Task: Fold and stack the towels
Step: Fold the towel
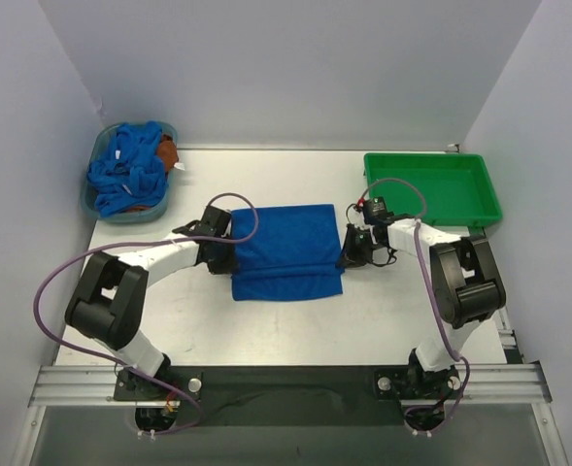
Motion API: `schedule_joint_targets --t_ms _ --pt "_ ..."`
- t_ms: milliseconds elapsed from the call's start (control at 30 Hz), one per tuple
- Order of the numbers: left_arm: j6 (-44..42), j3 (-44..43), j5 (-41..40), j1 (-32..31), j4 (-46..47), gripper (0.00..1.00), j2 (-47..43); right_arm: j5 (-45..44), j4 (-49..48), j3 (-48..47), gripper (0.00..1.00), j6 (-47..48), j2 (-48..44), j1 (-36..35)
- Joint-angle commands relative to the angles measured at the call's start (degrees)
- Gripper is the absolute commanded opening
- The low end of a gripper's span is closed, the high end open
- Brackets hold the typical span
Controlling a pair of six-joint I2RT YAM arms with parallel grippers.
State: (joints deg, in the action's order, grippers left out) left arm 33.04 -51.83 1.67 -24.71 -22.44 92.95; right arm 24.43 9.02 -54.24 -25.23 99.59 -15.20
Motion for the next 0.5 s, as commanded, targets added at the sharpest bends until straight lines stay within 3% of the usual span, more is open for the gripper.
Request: schedule_joint_targets --t_ms 0,467 --pt "-3.5 -0.9 -9.6 1.8 -7.6 0.0 -3.1 -9.0 3.7 -1.5 0.0 2.4 -2.7 1.6" --pt "-4.8 -6.1 -11.0 1.8 -15.8 0.0 -16.7 -9.4 8.1 -0.6 0.0 1.9 -17.1 1.2"
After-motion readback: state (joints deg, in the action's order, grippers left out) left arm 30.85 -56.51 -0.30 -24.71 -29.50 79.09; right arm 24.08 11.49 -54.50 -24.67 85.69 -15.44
